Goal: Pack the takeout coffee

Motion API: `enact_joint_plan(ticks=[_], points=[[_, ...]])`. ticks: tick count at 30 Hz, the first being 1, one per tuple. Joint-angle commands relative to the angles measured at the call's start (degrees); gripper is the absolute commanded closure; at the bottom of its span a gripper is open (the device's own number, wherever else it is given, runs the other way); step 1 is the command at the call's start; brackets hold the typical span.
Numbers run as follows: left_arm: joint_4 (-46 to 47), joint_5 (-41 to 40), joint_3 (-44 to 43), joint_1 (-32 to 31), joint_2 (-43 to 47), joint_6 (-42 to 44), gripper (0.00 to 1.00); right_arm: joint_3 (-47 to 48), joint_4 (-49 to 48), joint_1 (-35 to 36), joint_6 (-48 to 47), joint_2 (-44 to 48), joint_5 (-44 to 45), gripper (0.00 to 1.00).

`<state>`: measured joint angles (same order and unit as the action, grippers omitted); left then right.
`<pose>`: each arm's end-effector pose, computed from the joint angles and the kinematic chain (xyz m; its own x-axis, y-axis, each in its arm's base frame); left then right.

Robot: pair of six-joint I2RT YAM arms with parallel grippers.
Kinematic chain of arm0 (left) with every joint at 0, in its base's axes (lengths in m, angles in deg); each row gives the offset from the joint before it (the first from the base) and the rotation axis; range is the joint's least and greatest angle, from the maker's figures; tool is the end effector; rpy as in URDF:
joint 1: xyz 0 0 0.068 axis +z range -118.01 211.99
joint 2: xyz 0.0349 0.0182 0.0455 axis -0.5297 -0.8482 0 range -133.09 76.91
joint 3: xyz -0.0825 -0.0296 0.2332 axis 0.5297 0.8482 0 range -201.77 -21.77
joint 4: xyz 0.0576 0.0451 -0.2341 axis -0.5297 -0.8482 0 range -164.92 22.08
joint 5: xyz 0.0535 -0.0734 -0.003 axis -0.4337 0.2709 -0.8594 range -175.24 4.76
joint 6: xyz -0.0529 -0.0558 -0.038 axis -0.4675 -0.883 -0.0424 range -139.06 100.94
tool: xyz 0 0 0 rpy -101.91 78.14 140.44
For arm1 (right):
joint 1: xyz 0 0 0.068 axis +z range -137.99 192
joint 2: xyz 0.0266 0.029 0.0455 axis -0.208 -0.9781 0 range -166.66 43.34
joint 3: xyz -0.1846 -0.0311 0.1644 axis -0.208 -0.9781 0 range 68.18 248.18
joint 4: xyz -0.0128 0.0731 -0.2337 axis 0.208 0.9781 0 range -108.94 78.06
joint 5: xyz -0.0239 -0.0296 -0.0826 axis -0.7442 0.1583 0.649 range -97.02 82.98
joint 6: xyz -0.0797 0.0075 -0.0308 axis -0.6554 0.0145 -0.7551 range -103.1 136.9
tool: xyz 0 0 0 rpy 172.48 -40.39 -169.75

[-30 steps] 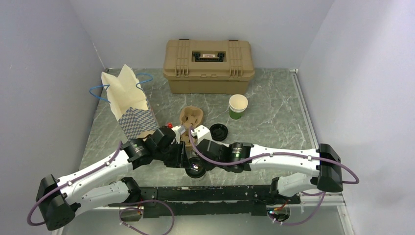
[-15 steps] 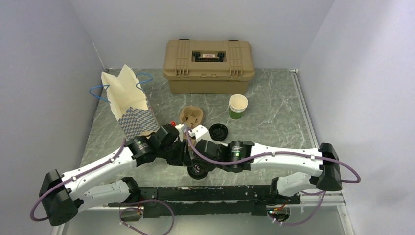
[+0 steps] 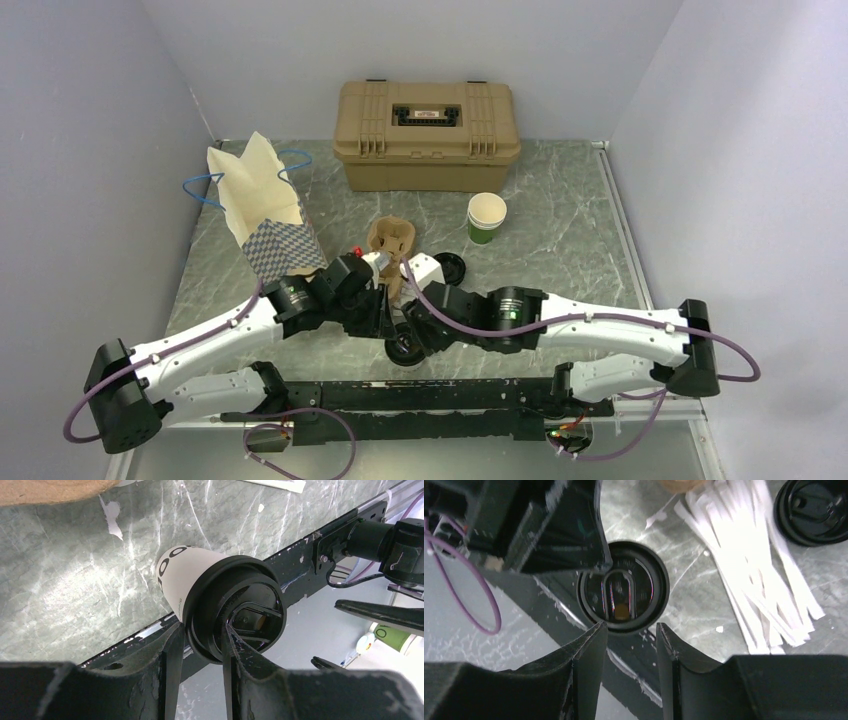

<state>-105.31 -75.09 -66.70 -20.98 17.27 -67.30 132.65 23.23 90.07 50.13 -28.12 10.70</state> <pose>0.1251 -0.1880 0.2033 -0.9513 0.0417 -0.3054 0.2122 0.8071 -0.5510 0.0789 0.2619 0.2619 -0.6191 -0.4045 -0.6731 -0.6594 0.7333 0.1658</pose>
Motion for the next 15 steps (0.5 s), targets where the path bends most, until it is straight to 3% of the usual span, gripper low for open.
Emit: enact_joint_plan(ticks=[1, 8, 15], points=[[-2.8, -3.3, -0.6, -1.7, -0.7, -1.4, 0.63, -3.9, 0.1, 0.0, 0.5, 4.6, -6.9, 0.55], [-4.1, -5.3, -1.7, -3.7, -0.8, -2.3, 0.61, -10.8, -0.8, 0.0, 0.5, 9.7, -12.8, 0.54], [-6.9, -7.1, -5.1, -4.3, -0.4, -2.1, 0.52, -14.5, -4.5, 0.1, 1.8, 12.2, -14.3, 0.5]])
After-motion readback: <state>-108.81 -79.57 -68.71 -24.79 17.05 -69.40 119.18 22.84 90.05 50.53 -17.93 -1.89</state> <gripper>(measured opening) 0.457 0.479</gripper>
